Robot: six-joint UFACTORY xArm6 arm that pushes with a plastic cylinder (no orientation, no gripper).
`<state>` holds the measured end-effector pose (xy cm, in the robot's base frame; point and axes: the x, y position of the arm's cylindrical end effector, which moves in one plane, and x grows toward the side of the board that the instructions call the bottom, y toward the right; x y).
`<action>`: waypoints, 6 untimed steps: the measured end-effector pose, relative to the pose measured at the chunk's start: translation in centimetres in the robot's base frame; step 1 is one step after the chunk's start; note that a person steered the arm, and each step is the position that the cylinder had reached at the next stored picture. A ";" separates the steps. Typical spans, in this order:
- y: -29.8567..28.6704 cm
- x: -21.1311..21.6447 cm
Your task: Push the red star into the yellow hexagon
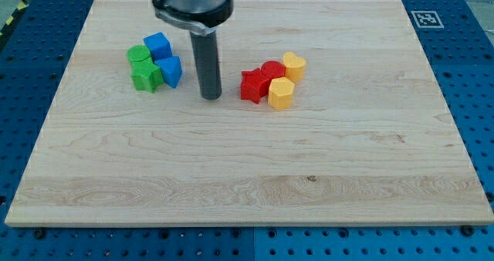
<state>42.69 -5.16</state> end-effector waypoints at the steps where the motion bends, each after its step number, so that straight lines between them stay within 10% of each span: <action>1: 2.7 -0.1; 6: 2.4 6.9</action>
